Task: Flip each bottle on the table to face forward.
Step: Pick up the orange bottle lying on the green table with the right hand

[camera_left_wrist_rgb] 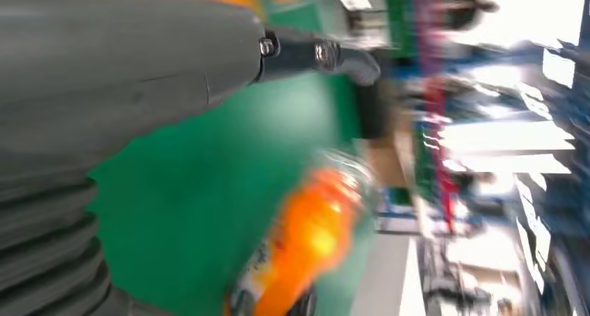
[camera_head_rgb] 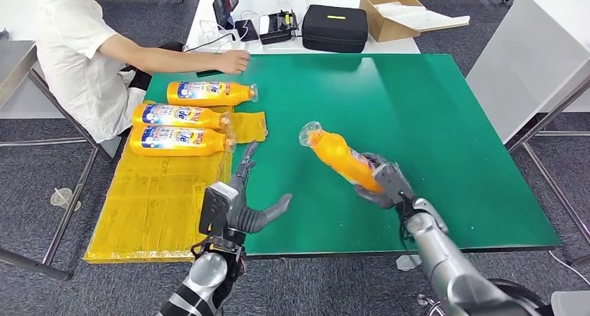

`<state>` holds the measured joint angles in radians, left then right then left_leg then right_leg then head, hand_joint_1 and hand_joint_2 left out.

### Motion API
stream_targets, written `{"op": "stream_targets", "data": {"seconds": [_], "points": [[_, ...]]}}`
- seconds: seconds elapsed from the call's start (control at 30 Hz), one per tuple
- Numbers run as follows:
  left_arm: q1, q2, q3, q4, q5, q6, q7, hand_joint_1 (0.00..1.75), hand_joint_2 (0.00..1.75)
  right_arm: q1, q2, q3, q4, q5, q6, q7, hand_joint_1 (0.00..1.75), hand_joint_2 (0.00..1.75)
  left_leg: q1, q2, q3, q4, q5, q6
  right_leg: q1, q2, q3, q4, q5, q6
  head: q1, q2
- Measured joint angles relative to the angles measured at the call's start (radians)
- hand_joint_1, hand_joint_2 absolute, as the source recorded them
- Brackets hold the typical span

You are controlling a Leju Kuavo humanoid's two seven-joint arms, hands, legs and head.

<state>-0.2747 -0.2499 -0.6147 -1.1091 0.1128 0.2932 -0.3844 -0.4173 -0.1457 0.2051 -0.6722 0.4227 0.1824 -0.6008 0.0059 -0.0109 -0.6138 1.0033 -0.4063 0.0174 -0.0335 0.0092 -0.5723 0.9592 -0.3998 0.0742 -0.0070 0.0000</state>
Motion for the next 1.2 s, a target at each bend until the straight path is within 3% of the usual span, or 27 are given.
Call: {"op": "stream_targets", "data": {"seconds": [0.13,0.37,0.73,0.93,1.2], "points": [[-0.008,-0.025,0.003,0.075,0.123,0.014,-0.001,0.0,1.75,0.133,0.065,-0.006,-0.218,-0.163,-0.009,-0.001,1.75,1.75,0.002,-0.001,-0.008,0.0,0.003,-0.001,0.0,-0.001,-0.008,0.002,0.0,0.0,0.0,0.0],[-0.017,-0.031,-0.002,0.11,0.165,-0.002,-0.002,0.0,1.75,0.201,0.105,-0.004,-0.388,-0.205,-0.019,-0.01,1.75,1.75,0.002,-0.003,-0.015,0.0,0.004,-0.001,-0.001,-0.002,-0.013,0.002,0.0,0.0,0.0,0.0],[-0.023,-0.031,-0.004,0.118,0.179,-0.017,-0.014,0.0,1.75,0.22,0.115,-0.003,-0.439,-0.227,-0.019,-0.026,1.74,1.75,0.002,-0.004,-0.017,0.0,0.004,-0.001,0.0,-0.003,-0.016,0.002,0.0,0.0,0.0,0.0],[-0.026,-0.03,-0.004,0.118,0.223,-0.081,-0.007,0.0,1.75,0.219,0.132,0.008,-0.444,-0.25,-0.024,-0.027,1.71,1.75,0.002,-0.004,-0.018,0.0,0.004,-0.001,0.0,-0.003,-0.017,0.002,0.0,0.0,0.0,0.0],[-0.043,-0.032,-0.009,0.104,0.223,-0.131,-0.036,0.0,1.75,0.167,0.165,0.126,-0.363,-0.164,-0.024,-0.003,1.75,1.75,0.002,-0.004,-0.02,0.0,0.004,-0.001,0.0,-0.003,-0.018,0.002,0.0,0.0,0.0,0.0]]}}
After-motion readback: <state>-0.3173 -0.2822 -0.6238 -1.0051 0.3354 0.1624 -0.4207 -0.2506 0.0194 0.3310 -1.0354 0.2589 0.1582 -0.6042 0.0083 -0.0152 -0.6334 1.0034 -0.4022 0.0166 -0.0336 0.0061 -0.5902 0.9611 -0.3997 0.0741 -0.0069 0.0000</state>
